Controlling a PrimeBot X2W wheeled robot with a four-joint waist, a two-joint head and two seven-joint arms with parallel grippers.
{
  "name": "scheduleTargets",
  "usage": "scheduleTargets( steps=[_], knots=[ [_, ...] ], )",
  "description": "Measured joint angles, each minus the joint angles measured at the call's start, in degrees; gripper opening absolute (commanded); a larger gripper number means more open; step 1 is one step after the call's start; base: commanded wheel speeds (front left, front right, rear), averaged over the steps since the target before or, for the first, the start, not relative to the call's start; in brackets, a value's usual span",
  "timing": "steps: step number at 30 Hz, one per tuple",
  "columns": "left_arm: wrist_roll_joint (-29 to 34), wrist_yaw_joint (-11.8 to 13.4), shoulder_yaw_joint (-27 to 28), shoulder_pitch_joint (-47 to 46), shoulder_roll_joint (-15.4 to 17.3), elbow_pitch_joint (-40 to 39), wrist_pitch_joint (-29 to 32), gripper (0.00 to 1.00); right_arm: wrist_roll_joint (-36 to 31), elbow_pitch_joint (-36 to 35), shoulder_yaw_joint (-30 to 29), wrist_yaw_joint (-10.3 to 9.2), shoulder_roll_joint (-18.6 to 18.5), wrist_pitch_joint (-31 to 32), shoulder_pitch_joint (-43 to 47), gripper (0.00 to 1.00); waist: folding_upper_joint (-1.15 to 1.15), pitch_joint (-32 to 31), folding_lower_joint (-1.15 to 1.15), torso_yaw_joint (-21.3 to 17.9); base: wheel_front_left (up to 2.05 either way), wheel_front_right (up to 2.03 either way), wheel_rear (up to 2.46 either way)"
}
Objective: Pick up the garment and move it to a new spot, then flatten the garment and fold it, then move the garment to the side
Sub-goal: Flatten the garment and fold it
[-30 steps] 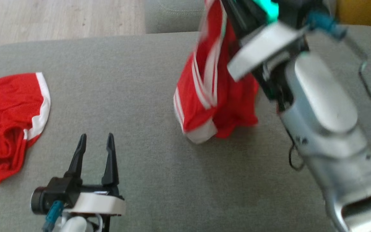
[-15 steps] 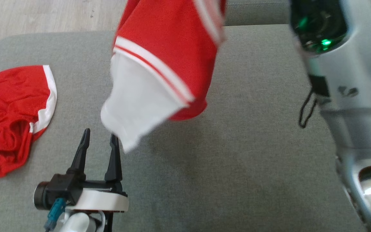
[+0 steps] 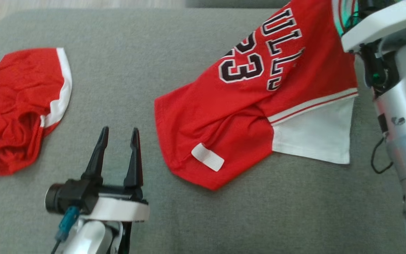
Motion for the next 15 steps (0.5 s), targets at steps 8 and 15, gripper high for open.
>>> scheduleTargets(
  steps=[8, 15],
  knots=[
    [0.1, -0.5, -0.1, -2.0, -0.3, 1.4, 0.0, 1.0, -2.8, 12.1, 1.0, 0.0, -0.2, -1.8, -2.5, 1.0, 0.0, 0.7, 0.0, 1.3, 0.0, 0.0, 0.0],
    [0.3, -0.2, 0.5, -1.7, -0.2, 1.8, 0.0, 1.0, -0.9, 14.1, 5.9, 0.0, -0.1, 8.0, -0.3, 1.0, 0.0, -1.7, -0.01, -1.3, 0.0, 0.0, 0.0]
  ],
)
